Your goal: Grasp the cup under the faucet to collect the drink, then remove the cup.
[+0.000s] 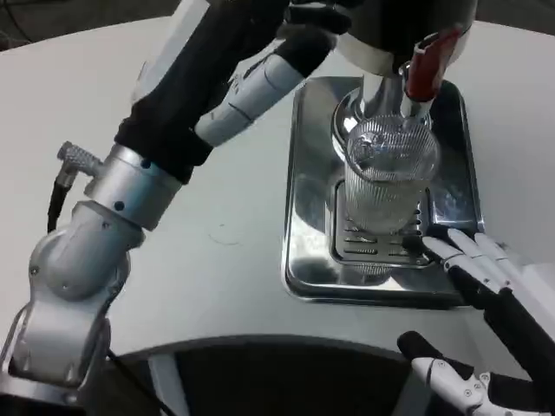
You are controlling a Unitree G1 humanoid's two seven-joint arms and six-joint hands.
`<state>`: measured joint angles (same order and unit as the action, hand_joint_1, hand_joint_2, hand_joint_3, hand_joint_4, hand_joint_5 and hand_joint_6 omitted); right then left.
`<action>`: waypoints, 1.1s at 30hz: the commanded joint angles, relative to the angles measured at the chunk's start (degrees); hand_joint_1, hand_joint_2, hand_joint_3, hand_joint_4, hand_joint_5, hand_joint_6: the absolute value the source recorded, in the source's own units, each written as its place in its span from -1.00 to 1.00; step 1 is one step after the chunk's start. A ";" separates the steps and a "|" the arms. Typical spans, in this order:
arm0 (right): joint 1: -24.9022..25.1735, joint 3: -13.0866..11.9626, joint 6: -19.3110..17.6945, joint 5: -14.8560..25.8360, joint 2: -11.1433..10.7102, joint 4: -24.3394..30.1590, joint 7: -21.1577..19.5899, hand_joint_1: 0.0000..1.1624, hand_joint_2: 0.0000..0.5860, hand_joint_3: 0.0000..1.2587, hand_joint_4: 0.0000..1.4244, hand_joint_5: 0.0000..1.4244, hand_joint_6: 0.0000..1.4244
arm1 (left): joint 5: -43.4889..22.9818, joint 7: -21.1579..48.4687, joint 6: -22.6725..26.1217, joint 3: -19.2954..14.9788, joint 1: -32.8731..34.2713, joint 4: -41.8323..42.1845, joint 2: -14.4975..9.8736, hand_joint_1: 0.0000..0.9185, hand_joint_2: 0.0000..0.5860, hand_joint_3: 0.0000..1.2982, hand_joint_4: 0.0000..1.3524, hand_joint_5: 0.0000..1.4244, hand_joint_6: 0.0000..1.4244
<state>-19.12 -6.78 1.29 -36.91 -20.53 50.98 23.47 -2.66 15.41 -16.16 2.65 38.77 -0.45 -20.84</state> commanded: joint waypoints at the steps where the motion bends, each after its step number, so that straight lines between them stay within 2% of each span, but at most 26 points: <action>1: -0.31 -0.38 0.33 0.01 0.32 -0.01 -0.67 -0.43 0.39 -0.83 -0.98 -1.00 -1.00 | -3.40 3.84 3.80 -0.63 3.27 -0.12 0.44 -1.00 -0.63 -0.58 -0.57 -0.48 -0.43; 10: -1.15 0.04 0.06 -0.09 0.76 0.92 -0.82 -0.43 0.39 -0.83 -0.97 -1.00 -1.00 | -6.40 9.96 11.86 -0.30 10.05 -1.87 0.50 -1.00 -0.62 -0.60 -0.62 -0.52 -0.50; 21: -1.96 -0.37 -0.12 0.27 1.19 1.63 -0.78 -0.43 0.39 -0.83 -0.97 -1.00 -1.00 | -6.98 17.24 16.85 0.73 14.04 -5.26 0.58 -1.00 -0.61 -0.66 -0.70 -0.56 -0.53; 29: -2.62 -0.79 -0.48 0.72 1.11 2.04 -0.86 -0.44 0.38 -0.82 -0.97 -1.00 -1.00 | -10.40 24.79 20.88 0.88 15.81 -8.63 1.09 -1.00 -0.66 -0.77 -0.85 -0.70 -0.69; 33: -3.06 -0.89 -0.71 0.95 1.16 2.18 -0.94 -0.44 0.37 -0.82 -0.96 -1.00 -1.00 | -11.62 26.56 21.93 0.50 16.40 -9.65 1.49 -1.00 -0.67 -0.79 -0.85 -0.73 -0.72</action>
<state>-21.09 -7.42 1.29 -36.69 -19.62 52.20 23.23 -13.18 40.51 4.66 3.34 54.15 -9.35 -19.61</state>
